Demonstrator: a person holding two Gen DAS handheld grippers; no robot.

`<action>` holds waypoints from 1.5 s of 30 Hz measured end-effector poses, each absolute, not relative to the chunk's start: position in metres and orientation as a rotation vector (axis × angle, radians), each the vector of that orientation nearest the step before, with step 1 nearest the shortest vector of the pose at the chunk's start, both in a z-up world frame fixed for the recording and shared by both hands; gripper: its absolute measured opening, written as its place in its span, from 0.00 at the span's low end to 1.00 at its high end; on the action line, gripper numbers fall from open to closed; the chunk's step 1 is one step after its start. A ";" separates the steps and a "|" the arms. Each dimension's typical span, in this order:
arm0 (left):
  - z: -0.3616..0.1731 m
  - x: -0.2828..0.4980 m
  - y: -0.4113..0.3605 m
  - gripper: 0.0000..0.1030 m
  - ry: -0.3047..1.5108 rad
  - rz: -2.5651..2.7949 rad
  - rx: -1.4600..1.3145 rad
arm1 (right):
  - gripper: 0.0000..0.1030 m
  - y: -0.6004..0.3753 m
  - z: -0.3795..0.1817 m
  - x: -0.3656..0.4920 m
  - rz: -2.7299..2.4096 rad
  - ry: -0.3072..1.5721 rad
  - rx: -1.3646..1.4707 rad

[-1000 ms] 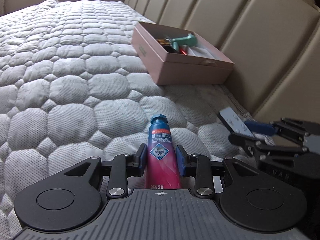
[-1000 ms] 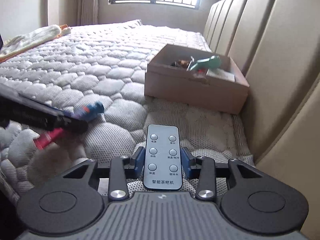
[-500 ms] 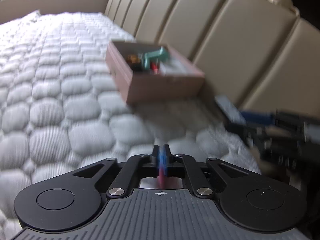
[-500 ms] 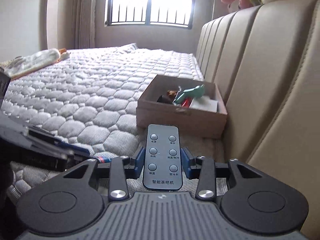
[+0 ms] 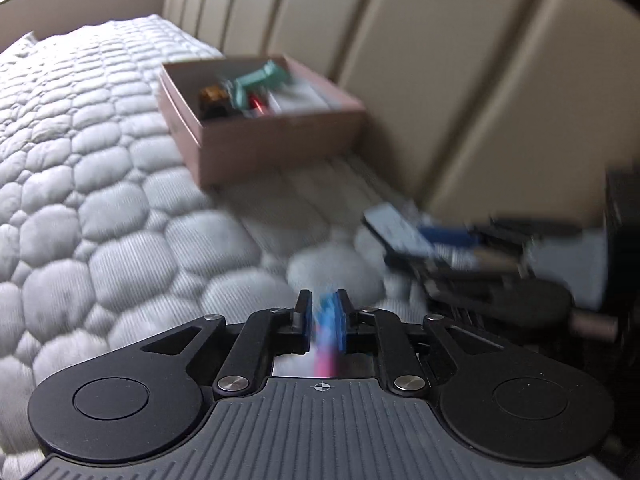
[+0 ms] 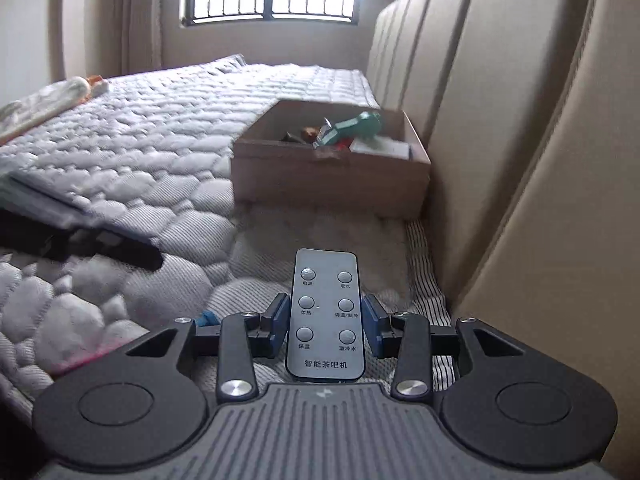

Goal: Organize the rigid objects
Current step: 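Carry the tube and the remote toward the pink box with both tools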

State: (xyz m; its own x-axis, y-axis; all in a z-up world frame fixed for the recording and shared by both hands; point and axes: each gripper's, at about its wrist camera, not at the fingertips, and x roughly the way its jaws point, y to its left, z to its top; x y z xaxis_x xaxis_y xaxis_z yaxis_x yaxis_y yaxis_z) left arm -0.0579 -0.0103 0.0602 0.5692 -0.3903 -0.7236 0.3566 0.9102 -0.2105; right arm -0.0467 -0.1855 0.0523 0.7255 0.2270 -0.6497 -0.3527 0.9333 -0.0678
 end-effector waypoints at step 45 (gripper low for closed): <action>0.026 -0.065 -0.028 0.33 0.900 -0.339 -0.019 | 0.37 -0.197 0.042 -0.044 0.356 0.758 -0.193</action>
State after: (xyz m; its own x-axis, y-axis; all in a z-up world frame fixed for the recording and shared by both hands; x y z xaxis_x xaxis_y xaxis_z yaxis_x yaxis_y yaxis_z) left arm -0.0648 -0.0282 0.0259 0.5722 -0.2968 -0.7645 0.2807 0.9468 -0.1575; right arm -0.0441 -0.1968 0.0420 0.6707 0.2449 -0.7001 -0.3822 0.9231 -0.0433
